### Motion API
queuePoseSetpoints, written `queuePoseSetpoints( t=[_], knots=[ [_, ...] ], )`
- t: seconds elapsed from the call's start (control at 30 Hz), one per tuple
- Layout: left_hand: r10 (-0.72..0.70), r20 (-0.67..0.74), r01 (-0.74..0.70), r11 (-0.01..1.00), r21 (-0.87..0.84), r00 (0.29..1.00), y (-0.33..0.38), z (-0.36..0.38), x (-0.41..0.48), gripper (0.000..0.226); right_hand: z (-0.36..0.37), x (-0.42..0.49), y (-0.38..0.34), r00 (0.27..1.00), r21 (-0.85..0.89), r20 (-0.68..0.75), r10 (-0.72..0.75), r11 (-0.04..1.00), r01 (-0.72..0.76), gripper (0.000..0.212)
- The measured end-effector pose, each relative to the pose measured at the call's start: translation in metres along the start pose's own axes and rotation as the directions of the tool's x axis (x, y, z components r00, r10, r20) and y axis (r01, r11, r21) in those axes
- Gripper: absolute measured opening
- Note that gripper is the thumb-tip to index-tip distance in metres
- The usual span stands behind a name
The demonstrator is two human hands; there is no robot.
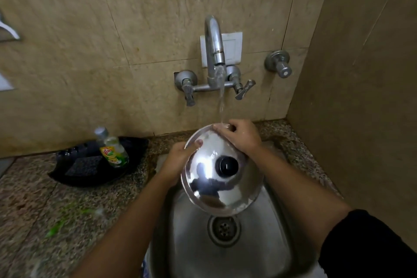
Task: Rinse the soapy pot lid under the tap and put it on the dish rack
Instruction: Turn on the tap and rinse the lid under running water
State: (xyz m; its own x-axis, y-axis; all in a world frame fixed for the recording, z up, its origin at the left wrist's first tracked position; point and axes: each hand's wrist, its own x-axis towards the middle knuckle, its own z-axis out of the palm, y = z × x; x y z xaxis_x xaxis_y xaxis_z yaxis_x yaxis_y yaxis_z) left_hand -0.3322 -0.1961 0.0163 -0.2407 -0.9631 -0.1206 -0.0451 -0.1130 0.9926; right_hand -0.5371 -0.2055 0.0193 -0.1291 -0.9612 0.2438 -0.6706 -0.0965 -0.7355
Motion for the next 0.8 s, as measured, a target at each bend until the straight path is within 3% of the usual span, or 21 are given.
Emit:
queuePoseSetpoints(
  t=[0.1, 0.2, 0.3, 0.37, 0.47, 0.6, 0.67, 0.73, 0.8],
  knots=[
    [0.042, 0.085, -0.051, 0.993, 0.106, 0.996, 0.004, 0.003, 0.009, 0.028, 0.009, 0.000, -0.007, 0.983, -0.021, 0.141, -0.114, 0.993, 0.118, 0.046],
    [0.104, -0.075, -0.101, 0.994, 0.038, 0.992, -0.005, 0.001, 0.007, 0.021, 0.005, 0.006, 0.017, 0.999, 0.212, -0.007, 0.044, 0.976, -0.042, 0.061],
    [0.018, 0.003, -0.017, 0.996, -0.084, 1.000, -0.007, -0.005, 0.005, 0.015, 0.001, 0.004, 0.024, 0.990, 0.186, -0.125, 0.061, 0.982, -0.037, 0.055],
    [-0.009, 0.091, 0.008, 1.000, 0.005, 0.996, -0.002, -0.005, 0.010, 0.021, 0.000, 0.002, 0.008, 1.000, 0.096, -0.010, -0.003, 0.995, 0.004, 0.049],
    [0.038, 0.081, -0.046, 0.995, 0.093, 0.996, 0.004, 0.001, 0.014, 0.029, 0.001, 0.002, 0.000, 0.994, 0.200, 0.101, -0.052, 0.979, 0.031, 0.036],
    [0.030, -0.049, -0.031, 0.999, -0.013, 0.998, -0.009, 0.000, 0.010, 0.033, -0.001, 0.001, 0.021, 0.985, 0.379, -0.033, 0.169, 0.914, -0.144, 0.041],
    [-0.021, 0.044, 0.019, 0.999, 0.040, 0.999, -0.007, -0.003, 0.011, 0.027, 0.000, 0.002, 0.016, 0.989, 0.311, 0.057, 0.133, 0.939, -0.144, 0.042],
    [-0.031, 0.193, -0.004, 0.984, 0.176, 0.981, 0.001, -0.002, 0.015, 0.026, -0.001, 0.002, -0.001, 0.976, 0.176, 0.217, 0.013, 0.983, -0.053, 0.037],
    [-0.012, 0.214, -0.031, 0.980, 0.197, 0.977, 0.004, 0.002, 0.015, 0.029, -0.002, 0.005, -0.006, 0.960, 0.177, 0.277, -0.030, 0.984, -0.021, 0.034]
  ],
)
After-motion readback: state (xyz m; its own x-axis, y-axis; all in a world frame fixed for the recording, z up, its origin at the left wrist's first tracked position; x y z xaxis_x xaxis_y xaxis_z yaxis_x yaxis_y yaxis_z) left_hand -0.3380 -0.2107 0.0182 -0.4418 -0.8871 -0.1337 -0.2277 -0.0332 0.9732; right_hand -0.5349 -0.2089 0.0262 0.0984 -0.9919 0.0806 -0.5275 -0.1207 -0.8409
